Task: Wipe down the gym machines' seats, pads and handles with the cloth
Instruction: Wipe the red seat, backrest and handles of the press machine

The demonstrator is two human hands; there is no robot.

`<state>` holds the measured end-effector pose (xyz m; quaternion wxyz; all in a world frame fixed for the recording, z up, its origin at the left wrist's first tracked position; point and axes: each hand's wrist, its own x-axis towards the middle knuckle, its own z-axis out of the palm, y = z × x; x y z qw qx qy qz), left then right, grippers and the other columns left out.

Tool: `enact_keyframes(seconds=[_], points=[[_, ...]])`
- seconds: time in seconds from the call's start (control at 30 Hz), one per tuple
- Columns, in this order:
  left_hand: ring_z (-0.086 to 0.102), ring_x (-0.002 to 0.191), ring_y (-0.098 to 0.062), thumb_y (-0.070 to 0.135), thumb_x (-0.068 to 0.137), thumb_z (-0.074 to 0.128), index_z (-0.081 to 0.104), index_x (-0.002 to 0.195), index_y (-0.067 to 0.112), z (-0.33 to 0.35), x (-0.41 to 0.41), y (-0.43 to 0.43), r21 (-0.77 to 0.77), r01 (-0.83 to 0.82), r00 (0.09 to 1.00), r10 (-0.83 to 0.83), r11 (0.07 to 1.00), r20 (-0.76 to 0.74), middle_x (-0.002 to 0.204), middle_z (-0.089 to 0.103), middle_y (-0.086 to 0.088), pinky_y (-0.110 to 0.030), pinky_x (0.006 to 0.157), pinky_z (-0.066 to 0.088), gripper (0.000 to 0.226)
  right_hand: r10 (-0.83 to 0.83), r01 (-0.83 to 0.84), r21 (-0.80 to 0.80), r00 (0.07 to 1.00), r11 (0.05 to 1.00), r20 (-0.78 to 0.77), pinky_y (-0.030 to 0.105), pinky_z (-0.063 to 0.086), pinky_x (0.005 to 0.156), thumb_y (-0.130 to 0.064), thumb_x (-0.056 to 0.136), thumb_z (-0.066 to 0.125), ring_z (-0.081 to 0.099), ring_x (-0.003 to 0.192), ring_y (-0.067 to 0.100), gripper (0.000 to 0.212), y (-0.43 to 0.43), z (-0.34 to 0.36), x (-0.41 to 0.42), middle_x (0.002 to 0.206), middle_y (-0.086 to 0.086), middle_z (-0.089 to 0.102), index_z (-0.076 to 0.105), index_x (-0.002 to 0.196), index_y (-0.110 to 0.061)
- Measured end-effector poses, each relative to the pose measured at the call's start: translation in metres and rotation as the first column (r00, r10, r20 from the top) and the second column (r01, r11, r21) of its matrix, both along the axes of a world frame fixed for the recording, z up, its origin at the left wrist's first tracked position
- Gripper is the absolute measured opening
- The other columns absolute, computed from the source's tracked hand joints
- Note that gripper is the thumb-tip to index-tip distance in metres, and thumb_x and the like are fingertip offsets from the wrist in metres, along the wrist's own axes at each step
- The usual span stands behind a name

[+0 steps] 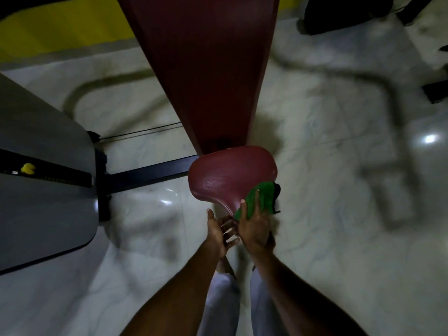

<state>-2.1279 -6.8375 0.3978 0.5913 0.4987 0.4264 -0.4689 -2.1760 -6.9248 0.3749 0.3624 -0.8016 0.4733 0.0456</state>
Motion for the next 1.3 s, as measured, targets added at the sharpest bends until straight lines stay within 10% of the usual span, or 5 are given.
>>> enact_keyframes(seconds=[0.5,0.77,1.03,1.2,1.3], points=[[0.066,0.099,-0.027,0.058,0.095,0.043,0.069,0.112,0.013,0.089,0.005,0.019,0.093,0.271,0.954,-0.280,0.958,0.109,0.105,0.072,-0.010,-0.036,0.085,0.055,0.055,-0.238,0.296,0.356,0.951,0.887,-0.198,0.034,0.052,0.081,-0.061,0.089,0.038,0.061,0.086,0.024,0.049,0.028,0.085,-0.023,0.097,0.007,0.065,0.057,0.119,-0.026],[0.062,0.082,-0.021,0.038,0.096,0.058,0.063,0.114,0.010,0.153,0.000,0.033,0.145,0.304,0.919,-0.330,0.942,0.218,0.093,0.067,-0.006,-0.028,0.062,0.048,0.034,-0.427,0.329,0.817,0.897,0.474,-0.113,0.053,0.060,0.090,-0.047,0.099,0.049,0.072,0.098,0.037,0.044,0.020,0.123,-0.009,0.104,0.019,0.075,0.071,0.116,-0.013],[0.069,0.101,-0.040,0.046,0.040,0.099,0.050,0.137,0.005,0.130,0.036,0.049,0.080,0.166,0.951,-0.181,0.983,0.251,0.121,0.066,-0.020,-0.058,0.082,0.056,0.117,-0.459,0.180,0.967,0.885,0.180,-0.080,0.045,0.055,0.087,-0.037,0.091,0.048,0.066,0.105,0.039,0.053,-0.002,0.182,0.005,0.118,0.030,0.070,0.071,0.122,0.000],[0.068,0.092,-0.035,0.004,0.083,0.074,0.061,0.116,-0.001,0.233,0.031,0.033,0.035,0.113,0.887,-0.117,0.993,0.448,0.105,0.069,-0.020,-0.046,0.080,0.056,0.036,-0.404,0.030,0.951,0.909,0.308,0.102,0.049,0.053,0.097,-0.030,0.087,0.063,0.068,0.105,0.040,0.039,-0.025,0.209,0.016,0.118,0.025,0.071,0.075,0.114,-0.006],[0.065,0.094,-0.034,-0.006,0.082,0.069,0.057,0.119,0.012,0.251,0.039,0.020,0.104,0.071,0.796,-0.119,0.992,0.594,0.110,0.067,-0.016,-0.045,0.082,0.057,0.043,-0.315,0.007,0.664,0.884,0.747,0.345,0.040,0.058,0.092,-0.019,0.088,0.074,0.067,0.108,0.033,0.019,-0.037,0.215,0.025,0.125,0.016,0.068,0.072,0.106,-0.021]])
